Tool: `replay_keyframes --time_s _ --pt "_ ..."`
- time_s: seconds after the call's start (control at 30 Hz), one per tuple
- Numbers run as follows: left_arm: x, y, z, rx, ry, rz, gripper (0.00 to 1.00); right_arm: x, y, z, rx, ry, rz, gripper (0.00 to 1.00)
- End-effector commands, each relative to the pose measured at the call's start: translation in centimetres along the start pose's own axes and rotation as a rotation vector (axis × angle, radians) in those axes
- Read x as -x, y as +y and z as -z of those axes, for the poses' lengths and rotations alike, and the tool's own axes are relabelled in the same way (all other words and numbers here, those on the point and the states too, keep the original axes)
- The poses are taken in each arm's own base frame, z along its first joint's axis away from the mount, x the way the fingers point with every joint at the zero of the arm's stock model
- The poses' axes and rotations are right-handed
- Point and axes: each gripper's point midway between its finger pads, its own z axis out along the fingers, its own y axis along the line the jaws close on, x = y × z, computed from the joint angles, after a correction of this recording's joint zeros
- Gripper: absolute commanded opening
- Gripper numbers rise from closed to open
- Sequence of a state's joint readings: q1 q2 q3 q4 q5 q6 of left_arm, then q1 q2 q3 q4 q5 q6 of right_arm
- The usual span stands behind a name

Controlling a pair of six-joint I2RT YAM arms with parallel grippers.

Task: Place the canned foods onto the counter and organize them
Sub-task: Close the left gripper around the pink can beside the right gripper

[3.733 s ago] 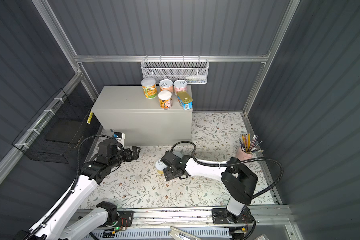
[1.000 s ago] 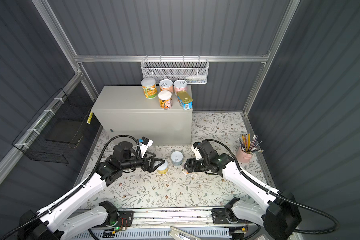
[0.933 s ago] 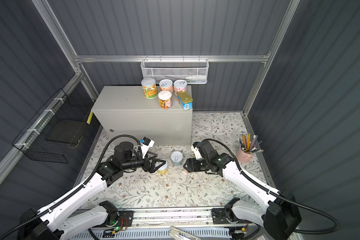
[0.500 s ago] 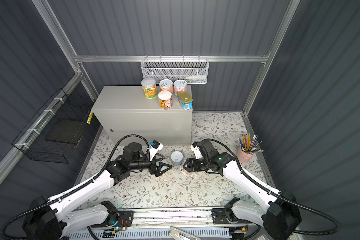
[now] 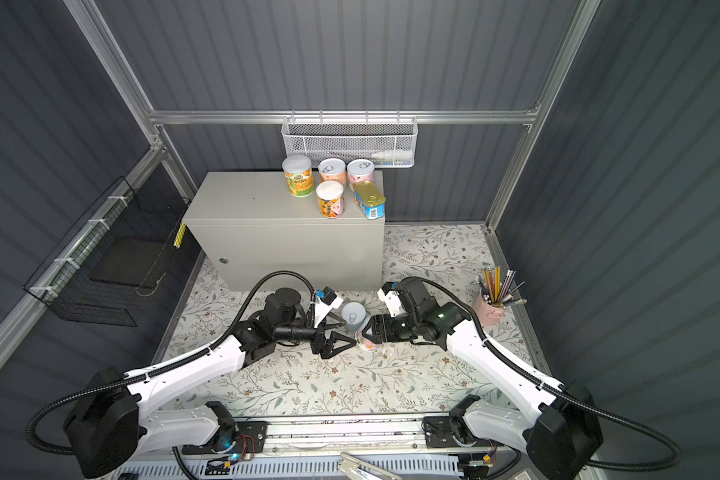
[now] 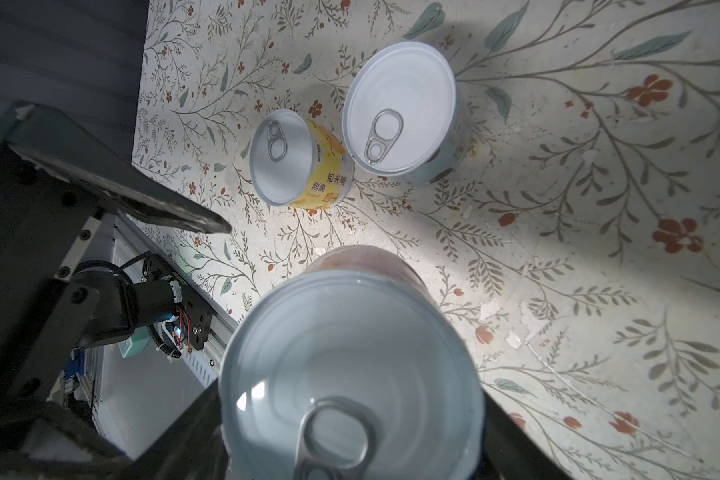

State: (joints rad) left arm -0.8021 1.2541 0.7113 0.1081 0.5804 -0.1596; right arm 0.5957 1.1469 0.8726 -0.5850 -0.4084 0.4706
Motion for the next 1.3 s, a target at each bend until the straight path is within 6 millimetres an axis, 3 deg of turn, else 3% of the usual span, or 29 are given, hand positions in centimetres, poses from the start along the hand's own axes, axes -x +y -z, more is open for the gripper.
replay_keyframes --time_s 0.0,0.07,0.63,1.13,1.27 --pt "1.2 -1.5 -0.5 -0.055 -0.024 -0.061 0.89 1.6 2.2 1.4 0.077 -0.054 0.025 0.73" --pt "1.1 -1.6 -0.9 -0.060 -0.016 -0.060 0.88 1.7 2.7 2.2 0.094 -0.078 0.035 0.73" --pt "1.3 -1.6 -4.1 -0.088 0.010 -0.060 0.82 1.6 3.6 2.4 0.148 -0.079 0.017 0.72" --pt "1.3 -1.3 -4.9 -0.082 0.003 -0.057 0.82 1.6 4.2 2.2 0.188 -0.076 0.010 0.71" --pt "1.4 -1.3 -5.1 -0.084 0.001 -0.052 0.78 1.7 4.2 2.2 0.188 -0.078 0.007 0.71"
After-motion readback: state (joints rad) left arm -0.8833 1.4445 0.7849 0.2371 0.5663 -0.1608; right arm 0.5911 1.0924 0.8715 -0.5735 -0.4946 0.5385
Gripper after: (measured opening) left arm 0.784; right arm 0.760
